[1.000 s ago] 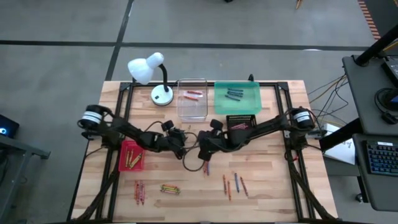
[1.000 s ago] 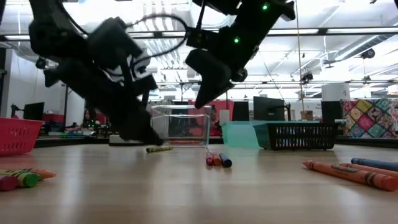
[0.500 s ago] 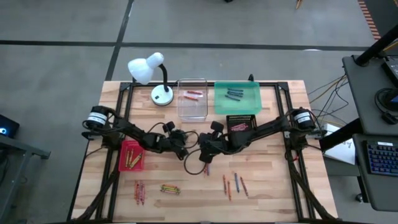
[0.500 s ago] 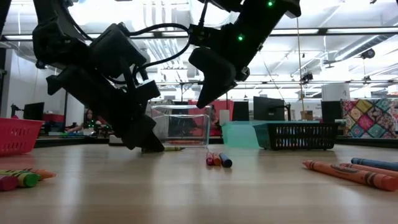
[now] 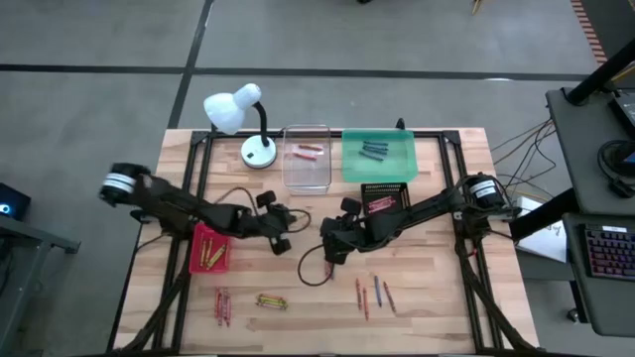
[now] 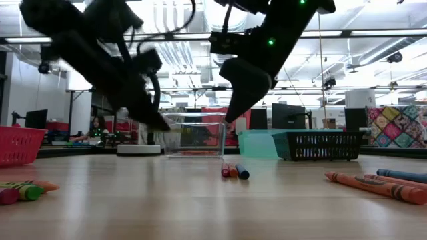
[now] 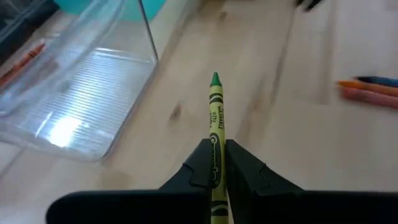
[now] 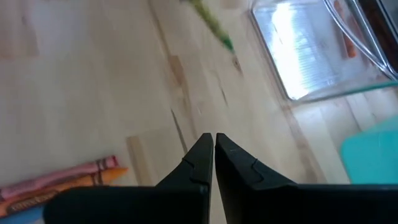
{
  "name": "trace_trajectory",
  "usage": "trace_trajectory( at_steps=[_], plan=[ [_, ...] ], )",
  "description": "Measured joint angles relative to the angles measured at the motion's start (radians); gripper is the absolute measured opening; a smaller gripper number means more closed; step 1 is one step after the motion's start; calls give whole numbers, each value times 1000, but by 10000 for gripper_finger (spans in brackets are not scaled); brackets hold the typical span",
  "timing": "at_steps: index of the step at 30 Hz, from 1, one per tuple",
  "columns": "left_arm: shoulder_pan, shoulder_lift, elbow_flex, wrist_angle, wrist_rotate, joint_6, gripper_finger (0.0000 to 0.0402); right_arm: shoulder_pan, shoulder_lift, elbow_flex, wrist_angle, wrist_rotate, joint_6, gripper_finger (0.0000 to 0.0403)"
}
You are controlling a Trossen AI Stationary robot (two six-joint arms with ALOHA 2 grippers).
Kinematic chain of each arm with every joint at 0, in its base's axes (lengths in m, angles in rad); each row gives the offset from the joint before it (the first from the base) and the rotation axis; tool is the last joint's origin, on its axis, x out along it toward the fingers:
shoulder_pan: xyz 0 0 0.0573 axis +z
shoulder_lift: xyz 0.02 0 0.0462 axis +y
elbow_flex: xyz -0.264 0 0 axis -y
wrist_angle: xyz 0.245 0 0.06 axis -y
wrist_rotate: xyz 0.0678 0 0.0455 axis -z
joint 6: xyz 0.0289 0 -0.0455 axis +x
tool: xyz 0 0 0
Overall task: Sort crayons
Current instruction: Put the green crayon into the orange bin
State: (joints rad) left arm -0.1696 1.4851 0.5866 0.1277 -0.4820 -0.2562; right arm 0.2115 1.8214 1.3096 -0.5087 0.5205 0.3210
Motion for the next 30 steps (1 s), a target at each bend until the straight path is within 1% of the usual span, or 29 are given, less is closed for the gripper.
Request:
trace_trajectory(
  at_steps=[2,4,6,7,9,12,14,16,18,22,24,27,30],
  plan=[
    [-13,-94,32,-126,26,-11,2,0,0,3,-17,0,-1,9],
    [-33,-183,91,-266,57,-16,1,0,0,4,-18,0,-9,9],
    [-58,-259,161,-481,83,-41,1,0,0,4,-18,-1,-19,9],
    [-72,-286,198,-600,90,-78,1,0,0,4,-18,-1,-22,9],
    [-99,-333,281,-848,119,-192,1,0,0,4,-16,-2,-25,9],
    [-149,-373,384,-1188,186,-415,1,0,0,4,-14,-3,-26,9],
    [-183,-379,427,-1368,244,-611,0,0,0,4,-11,-3,-31,9],
    [-221,-390,456,-1491,296,-816,0,0,0,4,-10,-3,-31,9],
    [-268,-396,460,-1563,365,-975,0,0,0,4,-10,-3,-36,9],
    [-375,-386,438,-1569,499,-1168,0,0,0,4,-9,-3,-53,9],
    [-420,-371,415,-1572,522,-1245,0,0,0,4,-9,-3,-58,9],
    [-457,-342,367,-1589,523,-1353,0,0,0,4,-8,-3,-79,9],
    [-460,-305,323,-1583,521,-1386,3,0,0,4,-8,-3,-97,9]
  ],
)
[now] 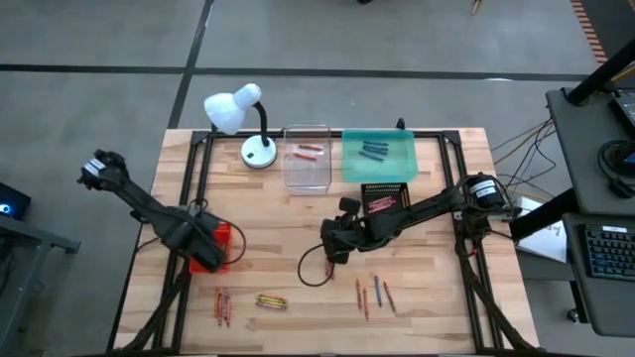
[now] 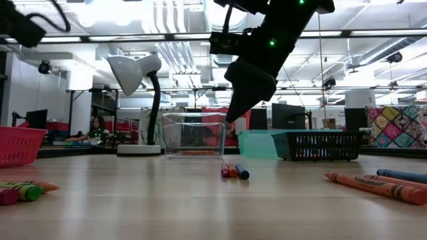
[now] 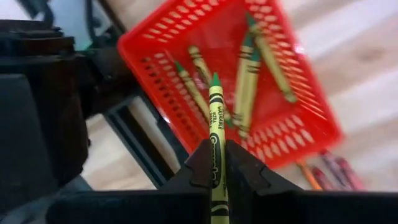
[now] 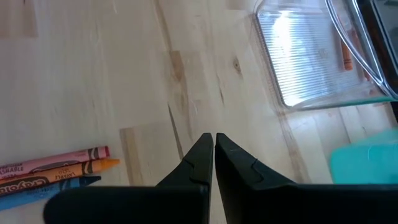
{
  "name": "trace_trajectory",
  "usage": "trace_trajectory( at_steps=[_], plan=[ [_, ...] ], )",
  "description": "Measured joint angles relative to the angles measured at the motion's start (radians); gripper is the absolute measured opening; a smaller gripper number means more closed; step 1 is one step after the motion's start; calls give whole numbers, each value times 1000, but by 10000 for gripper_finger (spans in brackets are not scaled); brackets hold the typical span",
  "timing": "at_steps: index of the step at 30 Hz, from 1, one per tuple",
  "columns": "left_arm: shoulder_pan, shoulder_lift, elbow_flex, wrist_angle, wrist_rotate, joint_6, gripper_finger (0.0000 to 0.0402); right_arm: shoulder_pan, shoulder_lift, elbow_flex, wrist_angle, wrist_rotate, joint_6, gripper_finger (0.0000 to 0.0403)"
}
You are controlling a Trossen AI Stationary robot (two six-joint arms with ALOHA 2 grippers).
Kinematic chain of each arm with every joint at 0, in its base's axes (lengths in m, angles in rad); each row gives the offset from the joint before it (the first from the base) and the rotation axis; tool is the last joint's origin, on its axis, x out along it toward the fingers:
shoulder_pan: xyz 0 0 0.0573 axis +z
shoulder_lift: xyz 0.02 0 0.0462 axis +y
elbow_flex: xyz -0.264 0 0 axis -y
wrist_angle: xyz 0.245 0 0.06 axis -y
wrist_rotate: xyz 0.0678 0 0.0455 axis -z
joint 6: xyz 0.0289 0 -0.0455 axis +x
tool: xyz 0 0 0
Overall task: Sort crayons
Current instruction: Put the green crayon into the orange bin, then put the orange crayon into the transparent bin
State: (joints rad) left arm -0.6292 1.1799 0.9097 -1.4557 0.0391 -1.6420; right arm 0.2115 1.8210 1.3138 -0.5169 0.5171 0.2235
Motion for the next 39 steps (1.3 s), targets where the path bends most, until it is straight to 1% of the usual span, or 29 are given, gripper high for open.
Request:
trace_trajectory(
  at_steps=[7,14,18,21,23,24,26,29,31,34,39],
  plan=[
    [2,102,-48,0,-3,-7,41,0,0,0,-2,0,-1,9],
    [2,192,-34,3,-3,7,76,1,0,0,-2,-11,-10,9],
    [-7,233,22,4,-3,15,85,7,0,0,-3,-49,-14,9],
    [-16,262,94,5,-3,28,86,18,0,0,-3,-54,-15,9],
    [-21,285,153,7,-25,45,86,25,0,0,-3,-53,-15,9],
    [-26,298,186,17,-52,67,86,28,0,0,-3,-54,-15,9],
    [-44,330,252,62,-140,141,87,36,0,0,-3,-53,-21,9],
    [-81,389,343,165,-277,314,87,50,0,0,-3,-54,-38,9],
    [-103,443,397,213,-336,432,87,59,0,0,-3,-54,-48,9],
    [-131,534,467,258,-374,576,87,73,0,0,-4,-54,-61,9],
    [-155,697,564,282,-389,712,87,106,-2,0,-25,-54,-69,9]
  ],
)
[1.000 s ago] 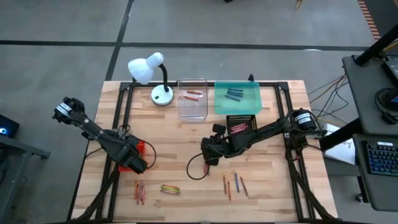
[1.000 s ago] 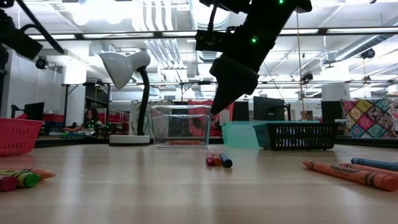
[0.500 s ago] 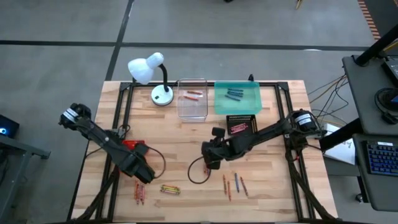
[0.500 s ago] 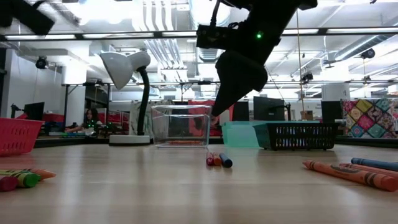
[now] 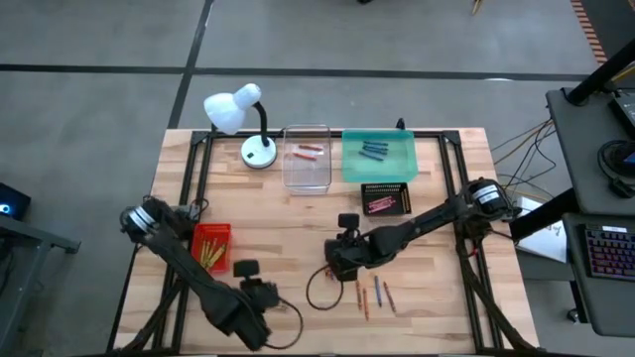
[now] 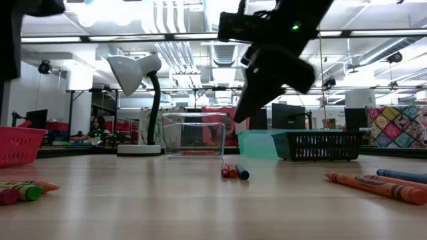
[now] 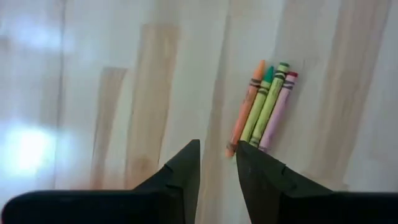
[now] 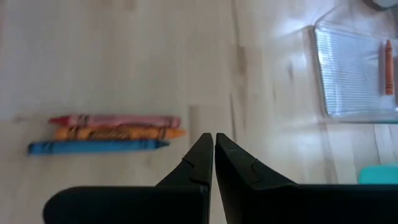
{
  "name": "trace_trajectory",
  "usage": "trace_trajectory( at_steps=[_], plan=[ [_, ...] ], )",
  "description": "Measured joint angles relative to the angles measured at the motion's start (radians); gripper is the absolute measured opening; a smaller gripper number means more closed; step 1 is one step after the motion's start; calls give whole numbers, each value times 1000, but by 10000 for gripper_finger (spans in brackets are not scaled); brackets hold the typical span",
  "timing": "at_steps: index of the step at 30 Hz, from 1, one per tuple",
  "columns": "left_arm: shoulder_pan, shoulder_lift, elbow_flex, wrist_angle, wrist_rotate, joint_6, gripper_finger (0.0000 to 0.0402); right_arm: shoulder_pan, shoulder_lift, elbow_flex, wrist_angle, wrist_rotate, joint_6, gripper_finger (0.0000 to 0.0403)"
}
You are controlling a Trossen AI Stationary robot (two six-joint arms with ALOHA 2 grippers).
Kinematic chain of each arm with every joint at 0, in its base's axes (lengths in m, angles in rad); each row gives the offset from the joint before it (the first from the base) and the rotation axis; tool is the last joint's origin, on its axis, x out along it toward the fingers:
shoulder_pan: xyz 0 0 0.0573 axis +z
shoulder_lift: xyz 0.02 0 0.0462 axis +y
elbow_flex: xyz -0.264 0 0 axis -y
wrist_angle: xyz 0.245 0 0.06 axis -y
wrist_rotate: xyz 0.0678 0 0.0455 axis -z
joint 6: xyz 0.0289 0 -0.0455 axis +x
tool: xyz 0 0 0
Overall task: Sort crayons
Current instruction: Put the orange crayon into the transparent bin
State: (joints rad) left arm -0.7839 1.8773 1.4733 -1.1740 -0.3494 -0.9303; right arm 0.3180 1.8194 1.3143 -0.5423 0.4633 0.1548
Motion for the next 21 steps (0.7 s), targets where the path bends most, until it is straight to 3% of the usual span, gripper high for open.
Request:
trace_trajectory(
  at_steps=[8,21],
  plan=[
    [1,156,64,1,-22,151,87,95,-1,-6,-74,0,49,9],
    [33,150,46,31,-39,319,86,227,-1,-8,-223,0,156,9]
  ],
)
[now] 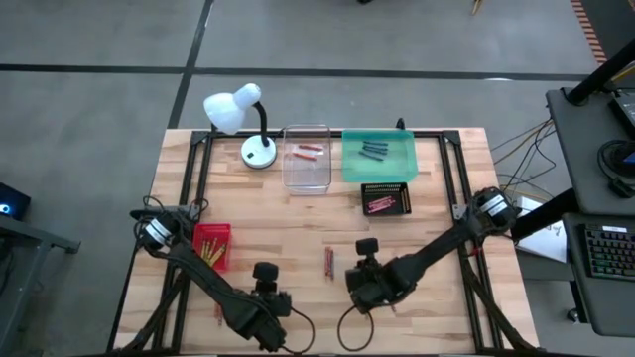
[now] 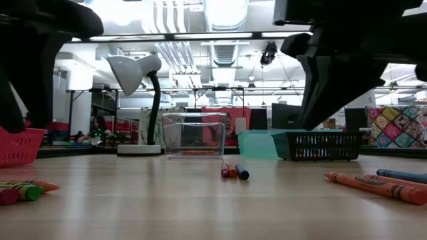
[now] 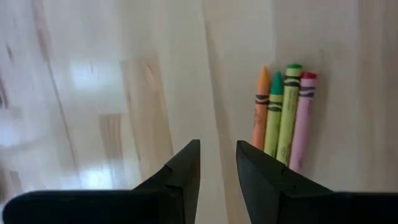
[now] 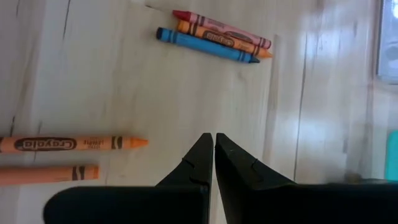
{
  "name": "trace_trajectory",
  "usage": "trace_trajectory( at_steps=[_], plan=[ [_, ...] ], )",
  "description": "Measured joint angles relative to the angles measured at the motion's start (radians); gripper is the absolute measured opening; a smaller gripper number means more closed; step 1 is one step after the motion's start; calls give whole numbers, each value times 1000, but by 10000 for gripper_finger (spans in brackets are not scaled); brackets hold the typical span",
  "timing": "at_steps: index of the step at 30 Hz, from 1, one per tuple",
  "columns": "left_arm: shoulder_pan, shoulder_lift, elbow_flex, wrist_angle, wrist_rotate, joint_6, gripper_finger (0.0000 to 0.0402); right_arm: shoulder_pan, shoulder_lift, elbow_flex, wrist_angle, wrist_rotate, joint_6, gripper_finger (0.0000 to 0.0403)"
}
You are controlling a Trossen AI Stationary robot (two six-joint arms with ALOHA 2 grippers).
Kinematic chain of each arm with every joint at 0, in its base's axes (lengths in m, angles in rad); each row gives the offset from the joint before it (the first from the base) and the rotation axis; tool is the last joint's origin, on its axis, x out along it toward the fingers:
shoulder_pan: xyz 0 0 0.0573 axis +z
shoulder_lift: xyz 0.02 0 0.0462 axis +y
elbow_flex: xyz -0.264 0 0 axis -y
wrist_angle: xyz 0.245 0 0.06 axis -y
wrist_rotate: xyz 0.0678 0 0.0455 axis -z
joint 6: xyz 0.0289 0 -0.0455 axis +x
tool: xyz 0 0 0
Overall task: Sort crayons
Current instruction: Put the orange crayon into the transparent bin
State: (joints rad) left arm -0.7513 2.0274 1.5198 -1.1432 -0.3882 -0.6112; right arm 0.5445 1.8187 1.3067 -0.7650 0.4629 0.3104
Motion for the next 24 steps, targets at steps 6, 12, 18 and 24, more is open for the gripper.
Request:
trace_trajectory(
  at_steps=[6,12,18,24],
  plan=[
    [1,0,-7,5,-33,36,76,12,0,-1,0,-7,5,9],
    [0,0,-24,28,-33,67,75,9,0,-1,1,-28,-7,9],
    [0,-34,-38,47,-33,111,75,2,0,-1,23,-28,-7,9],
    [0,-174,-167,211,-45,131,75,-13,0,-1,45,-27,-7,9]
  ],
)
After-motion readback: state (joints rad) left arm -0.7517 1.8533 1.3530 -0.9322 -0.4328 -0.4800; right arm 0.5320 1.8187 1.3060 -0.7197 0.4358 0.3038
